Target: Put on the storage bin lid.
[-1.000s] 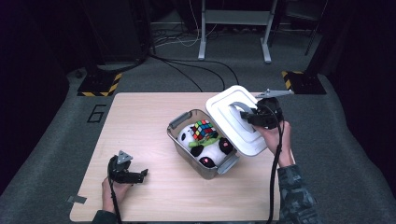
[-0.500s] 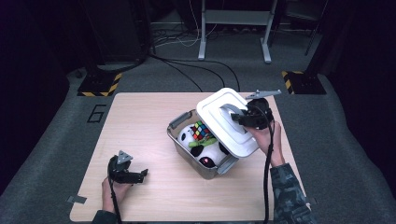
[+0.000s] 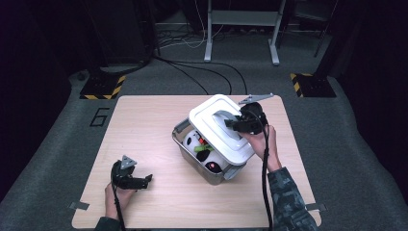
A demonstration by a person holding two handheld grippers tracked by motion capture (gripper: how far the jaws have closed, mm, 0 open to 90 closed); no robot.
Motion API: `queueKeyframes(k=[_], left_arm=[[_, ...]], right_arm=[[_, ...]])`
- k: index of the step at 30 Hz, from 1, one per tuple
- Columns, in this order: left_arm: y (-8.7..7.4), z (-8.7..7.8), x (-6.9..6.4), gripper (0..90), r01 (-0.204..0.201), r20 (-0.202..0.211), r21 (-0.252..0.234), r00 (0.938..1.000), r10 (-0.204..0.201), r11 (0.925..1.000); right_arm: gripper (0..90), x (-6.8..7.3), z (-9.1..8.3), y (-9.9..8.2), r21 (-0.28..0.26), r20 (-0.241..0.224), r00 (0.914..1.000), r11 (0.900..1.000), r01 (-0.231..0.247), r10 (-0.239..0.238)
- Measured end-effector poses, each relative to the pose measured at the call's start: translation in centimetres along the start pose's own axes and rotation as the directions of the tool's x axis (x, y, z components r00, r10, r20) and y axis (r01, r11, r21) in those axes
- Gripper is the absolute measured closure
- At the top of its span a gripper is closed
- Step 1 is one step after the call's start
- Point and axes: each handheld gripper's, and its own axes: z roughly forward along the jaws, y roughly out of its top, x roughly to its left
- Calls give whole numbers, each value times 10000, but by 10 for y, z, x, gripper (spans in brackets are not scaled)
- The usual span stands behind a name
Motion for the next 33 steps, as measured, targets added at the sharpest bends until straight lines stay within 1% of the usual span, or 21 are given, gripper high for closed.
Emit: queueKeyframes(k=[4, 9, 12, 19, 21, 22, 25, 26, 29, 31, 33], left_arm=[[0, 0, 0, 0, -7, 3, 1, 10000, 7, 10000], [0, 0, 0, 0, 4, -18, -12, 10000, -4, 10000], [0, 0, 0, 0, 10, -17, -15, 10000, -10, 10000], [0, 0, 0, 0, -3, -20, -17, 10000, 3, 10000], [0, 0, 0, 0, 1, -15, -3, 10000, -1, 10000], [0, 0, 0, 0, 3, -12, -8, 10000, -3, 10000], [0, 0, 0, 0, -7, -18, -14, 10000, 7, 10000], [0, 0, 0, 0, -6, -22, -16, 10000, 6, 10000], [0, 0, 0, 0, -14, -21, -16, 10000, 14, 10000], [0, 0, 0, 0, -2, -22, -18, 10000, 2, 10000], [0, 0, 0, 0, -19, -12, -11, 10000, 19, 10000]], right_arm=[[664, 4, 5, 1, -22, -252, 9997, 10000, -24, 23], [664, 13, 12, 3, 35, -520, 9986, 10000, 4, -2], [664, 18, 17, 4, 58, -621, 9981, 10000, 62, -58], [664, 31, 28, 5, 221, -828, 9965, 9997, -37, 55], [664, 33, 30, 5, 244, -832, 9965, 9997, -20, 40], [665, 36, 34, 4, 420, -708, 9975, 9991, -50, 79], [665, 37, 36, 3, 367, -666, 9977, 9993, -50, 74], [665, 38, 36, 2, 422, -622, 9979, 9990, -148, 174], [667, 39, 37, -1, 622, -506, 9985, 9979, -194, 226], [668, 40, 39, -2, 622, -263, 9997, 9981, 29, -13], [668, 41, 39, -2, 716, -300, 9995, 9974, 11, 10]])
